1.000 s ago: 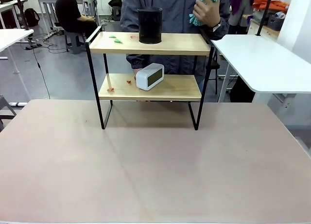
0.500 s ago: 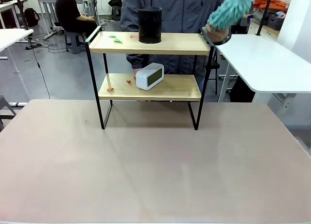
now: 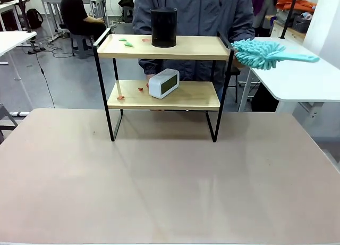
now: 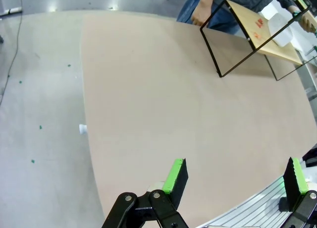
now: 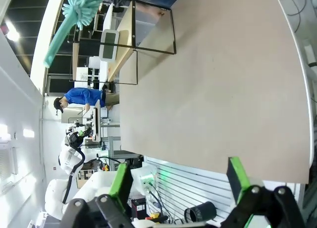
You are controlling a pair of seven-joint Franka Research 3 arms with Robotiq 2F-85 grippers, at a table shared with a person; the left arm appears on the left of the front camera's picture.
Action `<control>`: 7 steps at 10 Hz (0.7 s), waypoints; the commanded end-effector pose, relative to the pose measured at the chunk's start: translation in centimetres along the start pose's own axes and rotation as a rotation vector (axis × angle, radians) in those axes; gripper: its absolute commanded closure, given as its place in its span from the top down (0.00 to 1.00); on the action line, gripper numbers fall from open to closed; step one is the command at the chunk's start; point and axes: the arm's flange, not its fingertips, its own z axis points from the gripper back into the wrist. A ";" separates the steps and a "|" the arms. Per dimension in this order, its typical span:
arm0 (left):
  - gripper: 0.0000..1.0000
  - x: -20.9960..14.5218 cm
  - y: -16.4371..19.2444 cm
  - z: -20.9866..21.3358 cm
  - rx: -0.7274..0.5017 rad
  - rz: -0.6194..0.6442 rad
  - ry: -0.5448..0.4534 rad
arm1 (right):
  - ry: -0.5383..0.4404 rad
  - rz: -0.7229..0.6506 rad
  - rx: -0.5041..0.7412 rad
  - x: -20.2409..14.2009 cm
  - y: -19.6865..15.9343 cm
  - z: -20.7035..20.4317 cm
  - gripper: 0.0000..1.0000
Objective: Clean the shelf.
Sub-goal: Pick up the Duster from the human.
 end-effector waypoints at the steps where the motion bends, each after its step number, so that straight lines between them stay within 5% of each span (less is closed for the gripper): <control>1: 1.00 0.0 -0.1 -0.1 -0.019 -0.023 -0.012 | -0.008 0.028 0.019 0.2 0.2 0.2 1.00; 4: 1.00 0.0 -0.1 -0.1 -0.019 -0.023 -0.012 | 0.049 -0.047 0.033 1.2 0.5 -0.2 1.00; 7: 1.00 0.0 -0.1 -0.1 -0.019 -0.023 -0.012 | 0.152 -0.155 0.203 9.5 6.0 -1.9 1.00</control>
